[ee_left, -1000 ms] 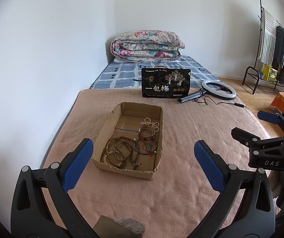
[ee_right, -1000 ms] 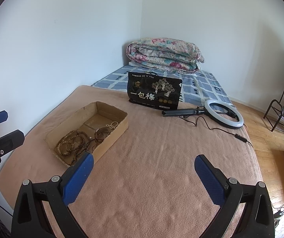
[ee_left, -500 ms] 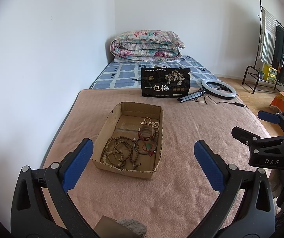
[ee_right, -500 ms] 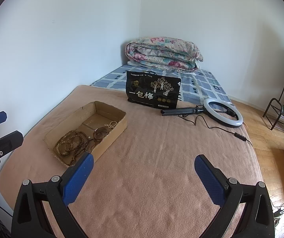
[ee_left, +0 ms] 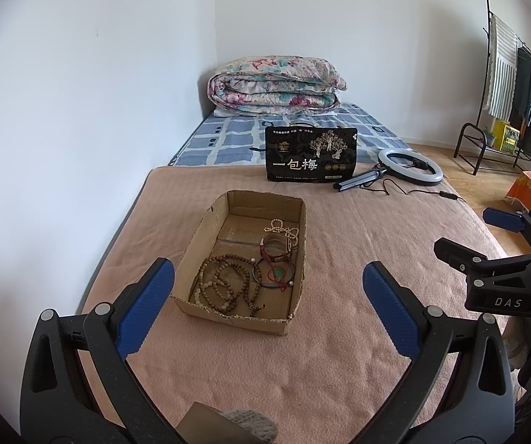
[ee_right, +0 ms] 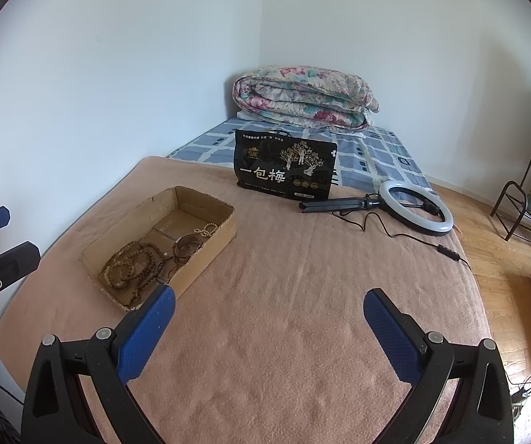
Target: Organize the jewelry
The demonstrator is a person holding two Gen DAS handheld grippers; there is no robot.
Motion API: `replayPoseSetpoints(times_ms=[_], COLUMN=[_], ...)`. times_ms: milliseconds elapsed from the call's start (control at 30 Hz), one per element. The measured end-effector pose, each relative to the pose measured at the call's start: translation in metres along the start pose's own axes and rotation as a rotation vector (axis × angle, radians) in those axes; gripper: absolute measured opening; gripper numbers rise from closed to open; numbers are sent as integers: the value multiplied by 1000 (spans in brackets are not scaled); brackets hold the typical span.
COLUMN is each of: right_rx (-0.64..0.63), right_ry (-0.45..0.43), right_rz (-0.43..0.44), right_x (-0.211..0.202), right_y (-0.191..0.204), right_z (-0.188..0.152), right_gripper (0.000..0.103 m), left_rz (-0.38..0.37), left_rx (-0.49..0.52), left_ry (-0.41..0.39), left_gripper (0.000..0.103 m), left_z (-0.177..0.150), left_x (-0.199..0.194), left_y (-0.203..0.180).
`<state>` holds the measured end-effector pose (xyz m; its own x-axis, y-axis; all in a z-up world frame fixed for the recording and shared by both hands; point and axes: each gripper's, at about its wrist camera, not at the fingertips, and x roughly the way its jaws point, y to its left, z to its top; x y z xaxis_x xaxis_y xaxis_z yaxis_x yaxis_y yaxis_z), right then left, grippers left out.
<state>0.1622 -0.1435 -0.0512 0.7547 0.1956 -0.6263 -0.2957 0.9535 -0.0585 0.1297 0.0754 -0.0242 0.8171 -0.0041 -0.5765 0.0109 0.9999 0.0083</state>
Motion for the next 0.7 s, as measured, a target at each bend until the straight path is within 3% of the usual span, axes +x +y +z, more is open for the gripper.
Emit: replayPoseSetpoints(times_ms=[700], right_rx=[-1], right_ry=[2], right_rz=[-1], right_x=[0], right_y=[0], right_z=[0], right_gripper=[103], left_rz=[13], left_rx=[7], left_ry=[-9], left_gripper=[103], left_z=[-3], left_x=[1], left_y=[1])
